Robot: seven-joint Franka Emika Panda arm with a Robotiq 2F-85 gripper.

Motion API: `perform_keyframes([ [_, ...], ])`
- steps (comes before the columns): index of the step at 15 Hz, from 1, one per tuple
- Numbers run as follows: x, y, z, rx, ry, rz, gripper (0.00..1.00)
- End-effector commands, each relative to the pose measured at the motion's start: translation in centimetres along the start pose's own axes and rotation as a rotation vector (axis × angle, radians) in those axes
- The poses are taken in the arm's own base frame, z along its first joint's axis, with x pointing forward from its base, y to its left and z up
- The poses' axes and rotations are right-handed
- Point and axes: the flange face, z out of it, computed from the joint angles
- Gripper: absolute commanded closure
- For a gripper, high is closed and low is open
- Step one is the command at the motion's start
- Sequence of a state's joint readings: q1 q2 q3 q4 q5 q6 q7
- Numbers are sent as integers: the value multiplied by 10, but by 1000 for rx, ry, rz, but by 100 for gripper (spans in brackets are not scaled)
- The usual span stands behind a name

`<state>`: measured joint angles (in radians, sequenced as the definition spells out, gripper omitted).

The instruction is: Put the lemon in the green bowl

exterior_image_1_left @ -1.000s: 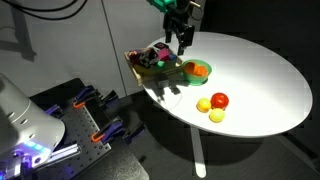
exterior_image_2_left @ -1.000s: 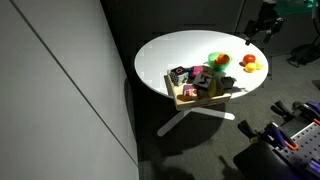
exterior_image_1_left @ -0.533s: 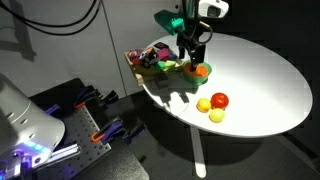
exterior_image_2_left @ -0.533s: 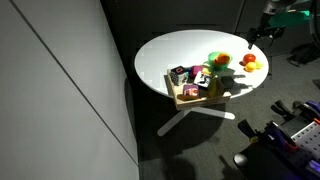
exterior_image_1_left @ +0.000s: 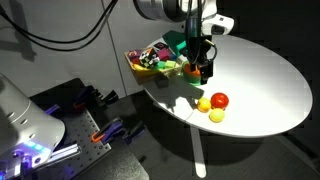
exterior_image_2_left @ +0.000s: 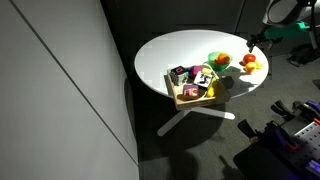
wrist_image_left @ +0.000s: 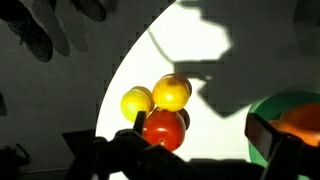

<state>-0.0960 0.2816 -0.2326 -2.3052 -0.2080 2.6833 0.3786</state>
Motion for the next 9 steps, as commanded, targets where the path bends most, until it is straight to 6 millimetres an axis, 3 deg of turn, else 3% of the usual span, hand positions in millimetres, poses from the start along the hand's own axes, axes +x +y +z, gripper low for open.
perform_keyframes([
  [1, 3, 1, 9, -21, 19, 26, 0],
  [9, 0, 1, 11, -11, -3, 8, 0],
])
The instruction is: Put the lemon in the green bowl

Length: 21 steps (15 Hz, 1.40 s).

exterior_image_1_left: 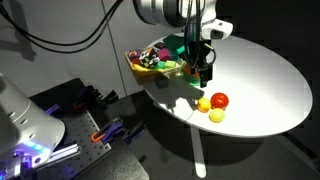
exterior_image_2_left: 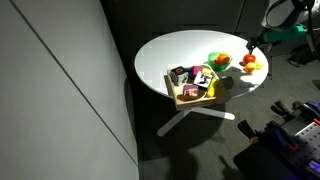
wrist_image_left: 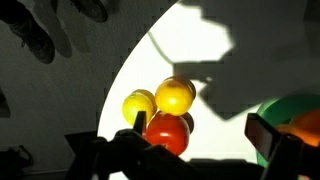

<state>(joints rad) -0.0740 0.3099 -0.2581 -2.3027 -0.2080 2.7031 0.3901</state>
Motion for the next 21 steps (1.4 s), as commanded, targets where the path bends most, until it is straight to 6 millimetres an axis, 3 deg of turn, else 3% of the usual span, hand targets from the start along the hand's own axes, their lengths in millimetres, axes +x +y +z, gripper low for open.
perform_keyframes([
  [1, 1, 0, 0, 0, -1, -1, 0],
  [6, 2, 3, 21, -27, -29, 13, 0],
  [12, 0, 5, 62, -33, -63, 55, 0],
  [21, 11, 1, 104, 21, 22, 151, 0],
])
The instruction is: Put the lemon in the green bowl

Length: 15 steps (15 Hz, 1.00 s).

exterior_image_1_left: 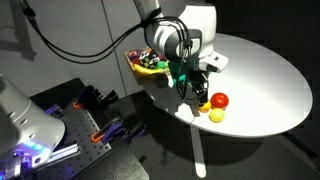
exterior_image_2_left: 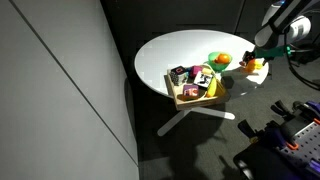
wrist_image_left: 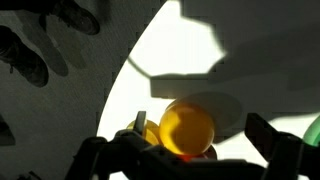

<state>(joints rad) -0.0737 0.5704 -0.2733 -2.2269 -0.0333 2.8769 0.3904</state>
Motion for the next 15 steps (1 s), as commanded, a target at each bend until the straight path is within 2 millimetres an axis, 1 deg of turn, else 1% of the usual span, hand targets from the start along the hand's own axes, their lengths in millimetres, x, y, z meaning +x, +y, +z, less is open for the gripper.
perform_keyframes([
  [1, 13, -4, 13, 16, 42, 24, 0],
  [8, 28, -7, 31, 27, 78, 57, 0],
  [11, 31, -7, 38, 24, 82, 58, 0],
  [12, 31, -7, 40, 21, 82, 59, 18],
  [15, 32, -8, 43, 16, 80, 56, 42],
])
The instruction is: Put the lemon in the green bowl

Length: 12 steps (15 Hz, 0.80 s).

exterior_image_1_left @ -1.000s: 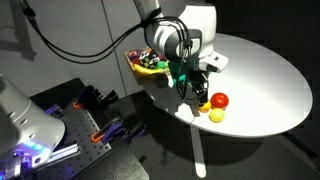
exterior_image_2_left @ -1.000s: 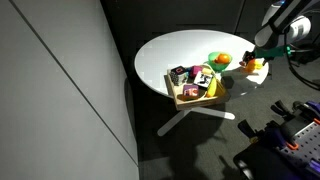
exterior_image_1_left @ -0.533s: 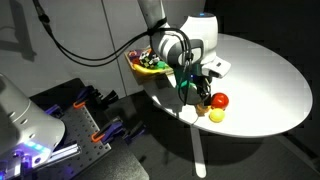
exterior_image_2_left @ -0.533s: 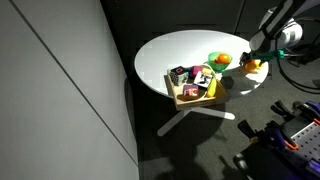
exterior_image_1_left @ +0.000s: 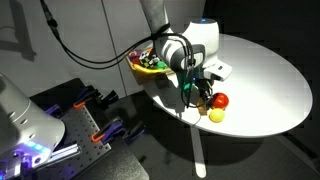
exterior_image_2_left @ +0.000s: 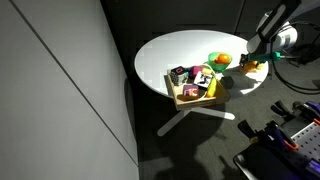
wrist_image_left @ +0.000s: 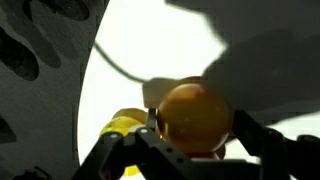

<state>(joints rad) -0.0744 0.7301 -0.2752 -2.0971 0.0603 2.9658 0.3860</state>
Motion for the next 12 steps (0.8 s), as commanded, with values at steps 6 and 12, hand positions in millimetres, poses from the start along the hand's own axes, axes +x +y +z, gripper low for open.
perform_keyframes([
  [6, 14, 6, -16, 23, -19, -17, 56],
  [12, 28, 8, -51, 55, -80, -50, 56],
])
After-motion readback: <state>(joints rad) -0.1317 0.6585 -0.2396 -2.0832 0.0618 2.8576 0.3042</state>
